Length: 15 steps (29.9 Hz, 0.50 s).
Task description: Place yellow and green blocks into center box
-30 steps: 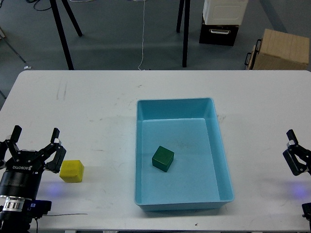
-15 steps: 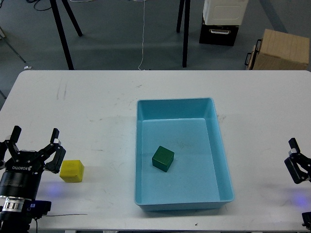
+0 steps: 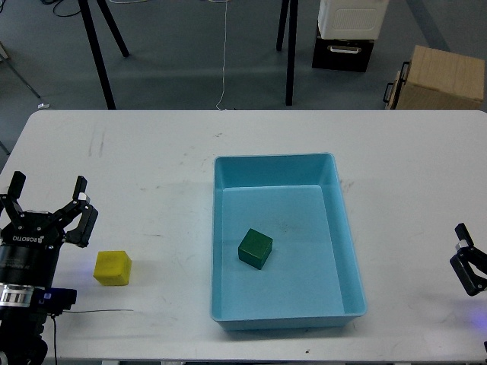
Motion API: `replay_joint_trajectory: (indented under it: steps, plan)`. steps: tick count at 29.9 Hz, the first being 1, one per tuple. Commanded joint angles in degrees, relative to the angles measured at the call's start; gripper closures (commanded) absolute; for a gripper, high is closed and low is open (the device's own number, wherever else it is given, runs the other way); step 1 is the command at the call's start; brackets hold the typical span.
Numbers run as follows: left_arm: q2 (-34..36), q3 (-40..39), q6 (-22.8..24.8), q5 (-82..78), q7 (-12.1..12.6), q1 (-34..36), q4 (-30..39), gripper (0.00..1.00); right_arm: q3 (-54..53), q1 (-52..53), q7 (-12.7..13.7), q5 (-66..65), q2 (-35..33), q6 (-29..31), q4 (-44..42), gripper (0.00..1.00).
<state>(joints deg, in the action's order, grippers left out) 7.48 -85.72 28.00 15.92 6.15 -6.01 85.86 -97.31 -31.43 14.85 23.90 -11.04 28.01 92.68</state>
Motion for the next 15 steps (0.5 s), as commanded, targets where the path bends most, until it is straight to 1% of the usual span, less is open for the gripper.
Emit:
replay_joint_trajectory:
  steps: [1,3,4,5,6,7,8,9,12,15]
  plan:
    - [2.88,-1.73,0.0,0.25,-1.75,3.63,1.84,0.0,-0.34,-0.29,0.0,0.0,-0.57,-0.01,0.04,0.01]
    - [5.96,-2.17,0.0,0.07,-3.59,4.25,5.18,0.0,-0.34,-0.29,-0.09,0.0,-0.48,-0.01,0.04,0.01]
    - [7.71,-2.17,0.0,-0.01,-4.12,4.51,6.5,0.0,-0.43,-0.29,-0.09,0.0,-0.39,-0.01,0.04,0.02]
    - [10.08,-1.82,0.0,-0.19,-4.13,5.12,7.82,0.0,-0.34,-0.21,-0.09,0.0,-0.3,-0.01,0.04,0.02]
    - [12.45,-1.3,-2.05,-0.71,-4.3,5.74,9.23,0.0,-0.34,-0.21,-0.09,0.0,-0.13,-0.01,0.21,0.02]
    - [14.91,0.01,-6.68,-1.59,-4.3,6.09,10.63,0.0,-0.34,-0.21,-0.09,0.0,-0.13,-0.01,0.22,0.02]
    - [17.46,2.03,-10.04,-2.81,-4.3,6.1,11.52,0.0,-0.34,-0.21,-0.09,0.0,-0.3,-0.01,0.22,0.02]
    - [20.09,4.4,-11.72,-4.39,-4.3,6.27,12.22,0.0,-0.43,-0.21,-0.09,0.0,-0.39,-0.01,0.22,0.02]
    - [28.96,7.31,-12.0,-6.69,-4.04,7.41,13.54,0.0,-1.04,-0.21,0.0,0.09,-0.48,-0.01,0.22,0.01]
    - [38.81,8.02,-11.57,-7.22,-3.6,8.64,15.13,0.0,-1.04,-0.21,0.0,0.09,-0.48,-0.01,0.3,0.02]
